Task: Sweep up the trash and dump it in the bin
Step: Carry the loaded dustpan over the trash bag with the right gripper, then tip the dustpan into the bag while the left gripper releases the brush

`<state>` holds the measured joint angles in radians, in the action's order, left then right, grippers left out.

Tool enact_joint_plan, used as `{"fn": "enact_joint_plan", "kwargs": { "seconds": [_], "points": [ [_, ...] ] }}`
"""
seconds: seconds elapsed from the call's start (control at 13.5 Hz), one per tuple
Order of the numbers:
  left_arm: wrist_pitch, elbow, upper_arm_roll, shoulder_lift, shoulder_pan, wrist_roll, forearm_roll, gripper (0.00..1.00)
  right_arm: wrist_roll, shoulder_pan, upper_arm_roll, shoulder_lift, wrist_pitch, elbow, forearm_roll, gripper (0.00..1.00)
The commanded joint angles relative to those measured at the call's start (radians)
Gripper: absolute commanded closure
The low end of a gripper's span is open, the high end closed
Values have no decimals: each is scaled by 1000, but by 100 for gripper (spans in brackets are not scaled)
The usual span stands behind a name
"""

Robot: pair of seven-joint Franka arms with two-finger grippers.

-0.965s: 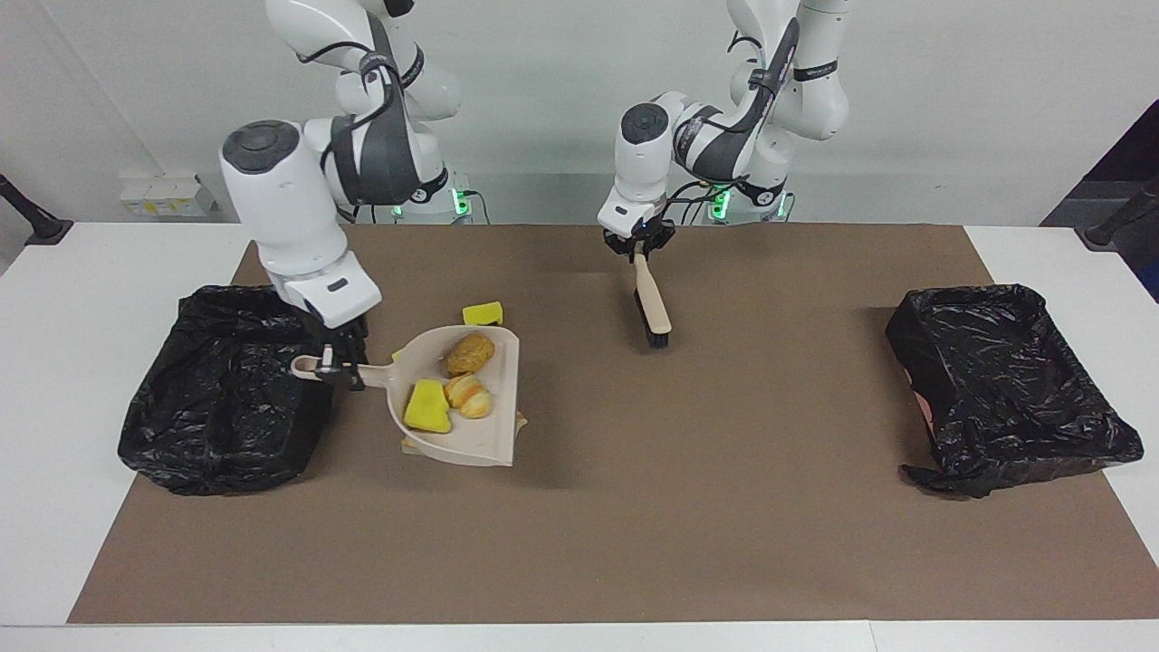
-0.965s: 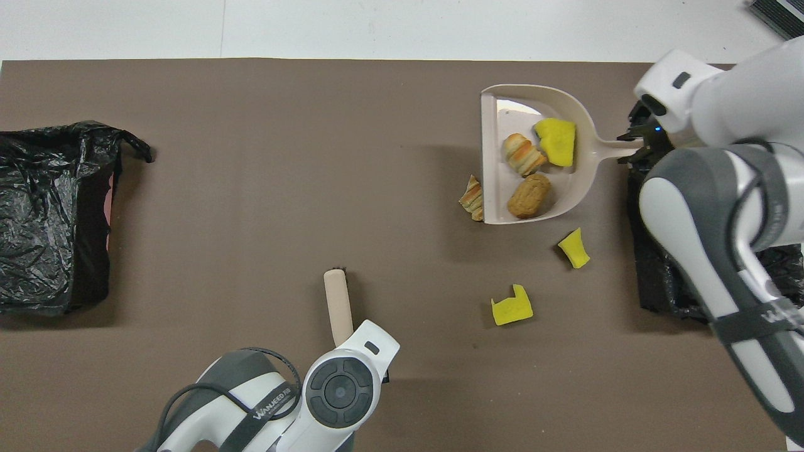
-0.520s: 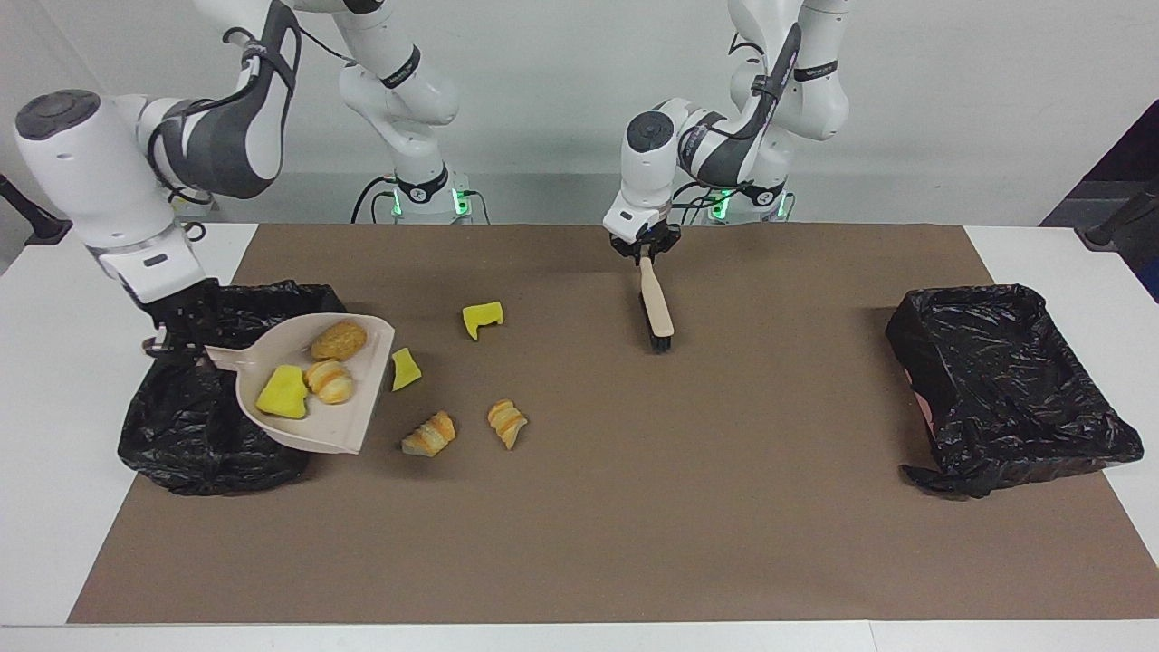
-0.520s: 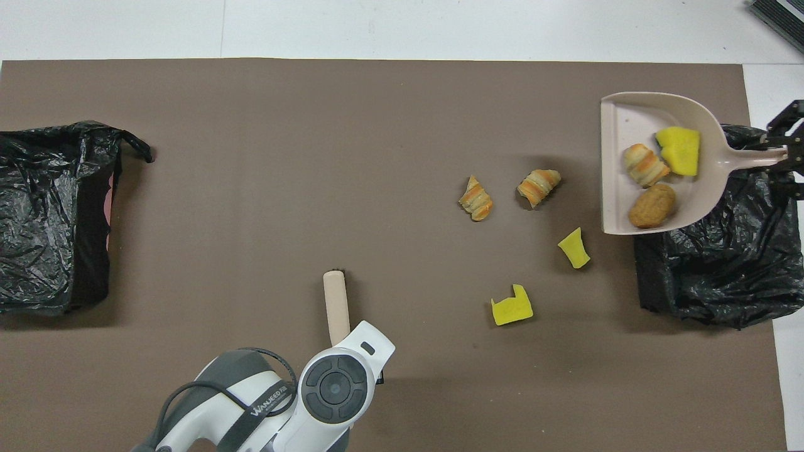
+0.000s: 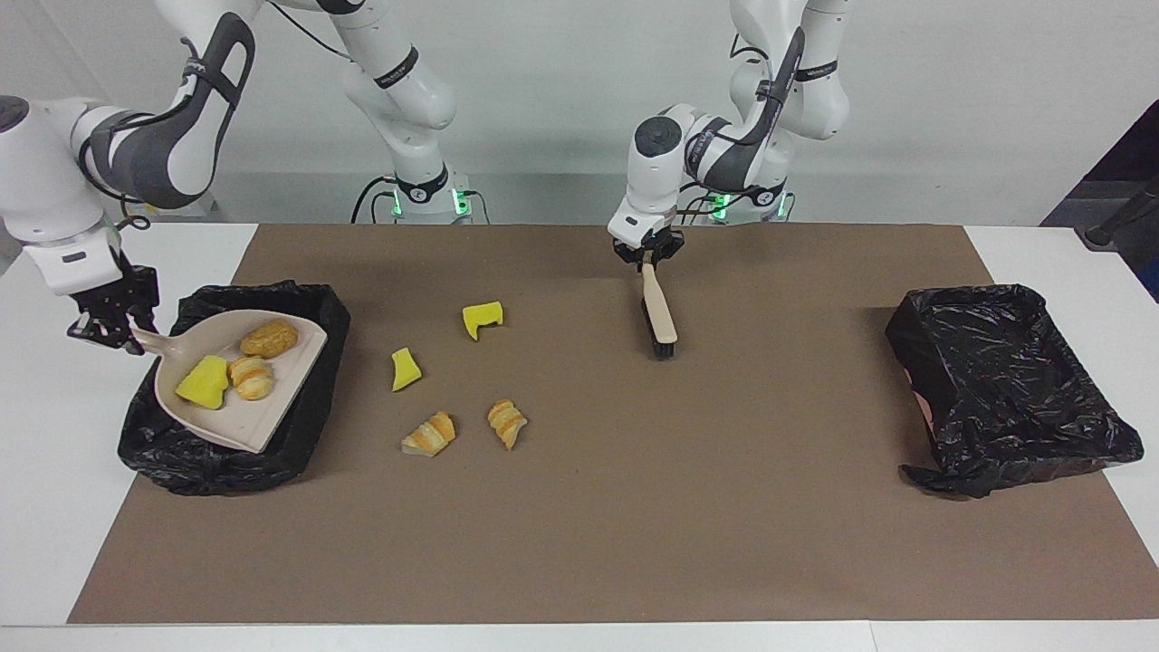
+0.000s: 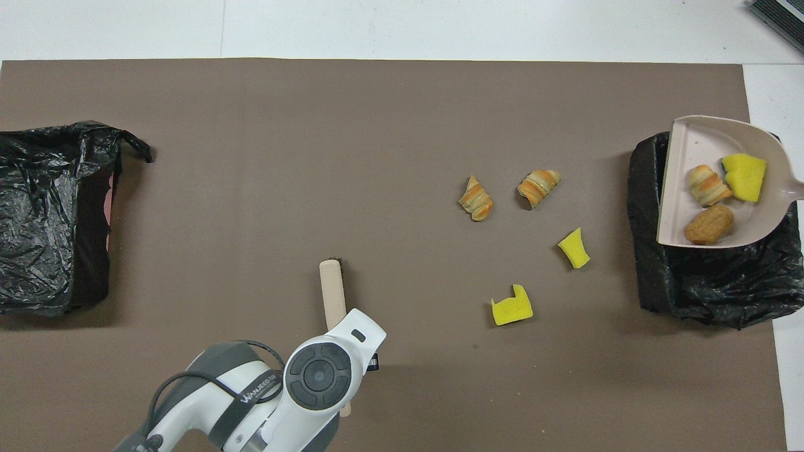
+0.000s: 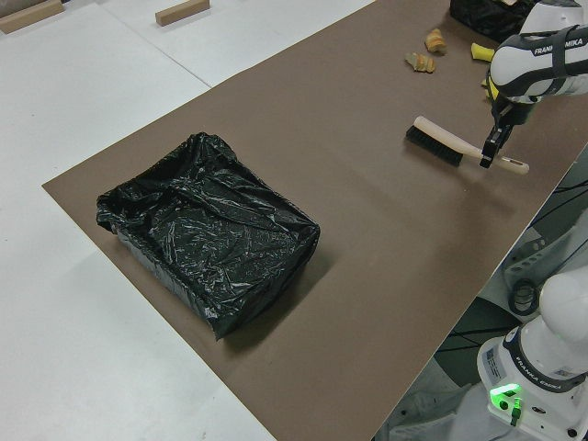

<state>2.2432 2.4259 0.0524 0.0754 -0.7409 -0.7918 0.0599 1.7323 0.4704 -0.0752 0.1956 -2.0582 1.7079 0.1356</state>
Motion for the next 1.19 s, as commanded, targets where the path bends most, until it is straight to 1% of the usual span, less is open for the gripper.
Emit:
{"fn": "enact_joint_plan", "kwargs": {
  "seconds": [0.0, 0.07, 0.3, 0.37, 0.52, 0.67, 0.74, 0.82, 0.89, 0.97, 1.11],
  "points": [
    [30, 15, 0, -6, 41, 70, -8, 35, -40, 25, -11, -21, 9, 19, 42, 100],
    [29, 2, -2, -15, 47, 69, -8, 0, -40, 27, -11, -22, 32, 18, 73, 100],
    [-5, -53, -11, -29, 57, 69, -8, 0, -89, 16, -12, -24, 70, 16, 188, 100],
    [-29, -82, -12, -29, 90, 69, -11, 0, -127, 1, -14, -24, 90, 15, 255, 100],
    [-82, -163, -14, -32, 151, 77, -20, 0, -270, -44, -15, -22, 147, 10, 365, 100],
    [-85, -221, -14, -26, 257, 142, -22, 0, -344, -97, -14, -22, 164, 7, 424, 100],
    [-92, -234, -14, -16, 306, 184, -22, 0, -390, -102, -14, -21, 190, 0, 443, 100],
    [-118, -246, -14, -5, 357, 245, -22, 0, -426, -130, -15, -16, 223, -23, 493, 100],
    [-158, -257, -14, 4, 404, 323, -22, 0, -447, -160, -14, -4, 254, -42, 537, 100],
    [-195, -258, -14, 4, 450, 407, -22, 0, -462, -174, -14, 8, 286, -71, 556, 100],
    [-203, -271, -14, 3, 539, 520, -26, 0, -473, -193, -14, 18, 320, -91, 597, 100]
  ]
}}
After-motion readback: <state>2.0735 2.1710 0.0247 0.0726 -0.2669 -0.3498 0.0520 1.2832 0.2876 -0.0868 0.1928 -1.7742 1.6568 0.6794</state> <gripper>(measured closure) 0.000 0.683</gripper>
